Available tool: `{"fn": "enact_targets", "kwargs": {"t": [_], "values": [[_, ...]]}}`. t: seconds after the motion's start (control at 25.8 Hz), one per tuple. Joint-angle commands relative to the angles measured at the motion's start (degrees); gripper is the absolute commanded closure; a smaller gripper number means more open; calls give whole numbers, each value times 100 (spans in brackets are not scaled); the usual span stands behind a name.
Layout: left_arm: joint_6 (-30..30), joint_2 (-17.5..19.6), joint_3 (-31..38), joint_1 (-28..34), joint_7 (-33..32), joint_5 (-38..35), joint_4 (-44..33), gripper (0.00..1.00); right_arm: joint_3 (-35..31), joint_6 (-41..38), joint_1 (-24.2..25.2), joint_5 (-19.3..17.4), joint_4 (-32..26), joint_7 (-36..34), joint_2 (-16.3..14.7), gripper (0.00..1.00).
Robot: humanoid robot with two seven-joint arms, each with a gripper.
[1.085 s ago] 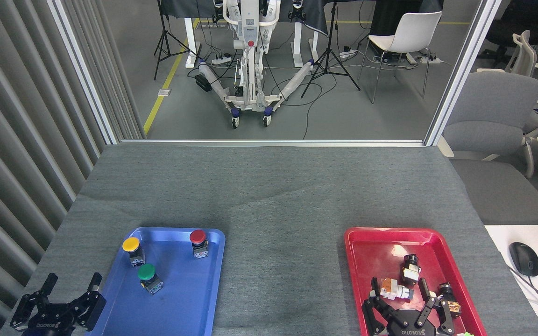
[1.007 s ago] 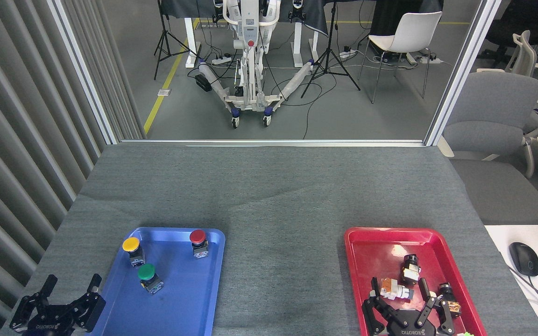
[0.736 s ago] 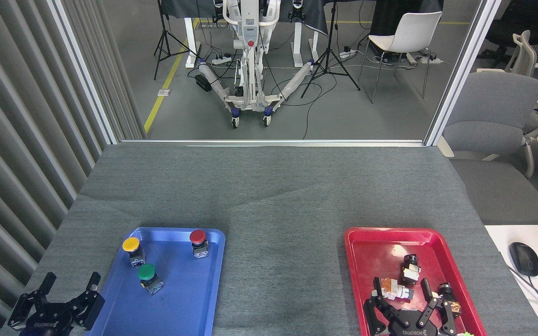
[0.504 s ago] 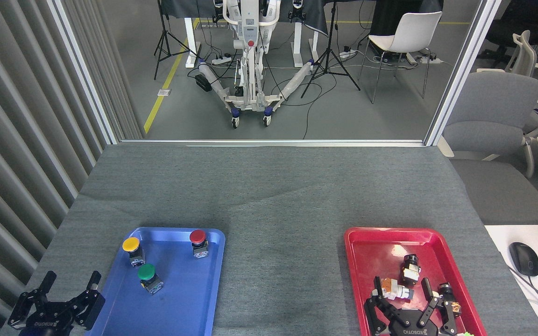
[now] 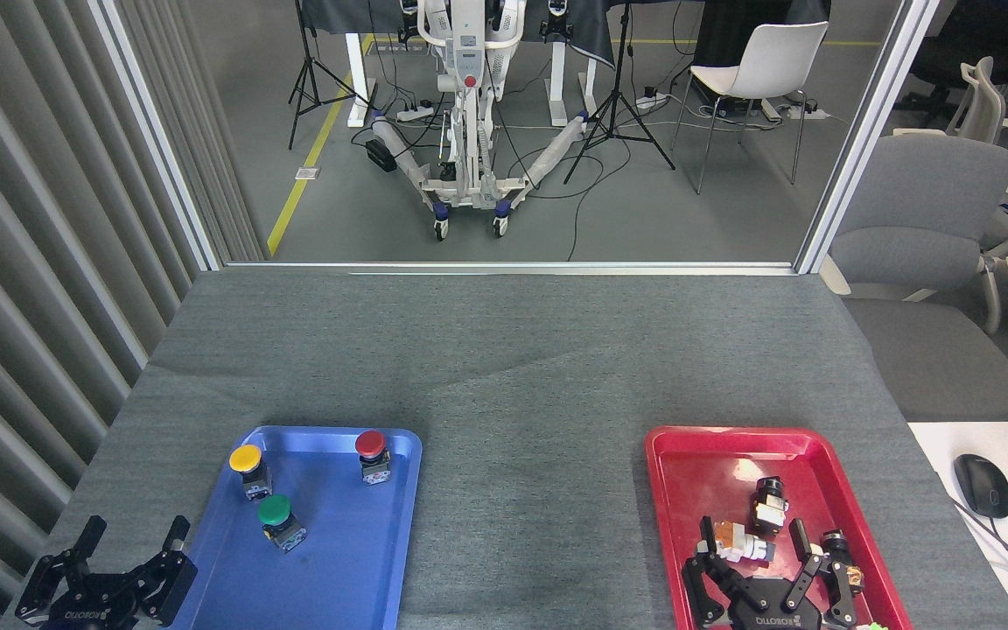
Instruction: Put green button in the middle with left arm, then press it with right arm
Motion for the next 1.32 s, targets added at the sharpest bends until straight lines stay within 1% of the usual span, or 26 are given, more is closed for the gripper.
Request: {"fn": "enact_targets", "kwargs": {"t": [0.0,0.54,0.7,1.08,1.28], "values": [[9,-20,0,-33,18,0,84,0,-8,-7,-8,-21,-12,30,-26,0],[-88,-64,-35,81,-26,52,23,0,18,2,0,-21,-12,21,-18,0],[-175,-266,-26,20,-26,44,14,0,18,2,0,-29,-12,30,-18,0],[-149,-275,9,20,-34,61,5,0,18,-33,27,-29,-12,30,-35,0],[-167,-196,27,108,-34,35,-21,0,18,-42,53,-21,-12,30,-44,0]]}}
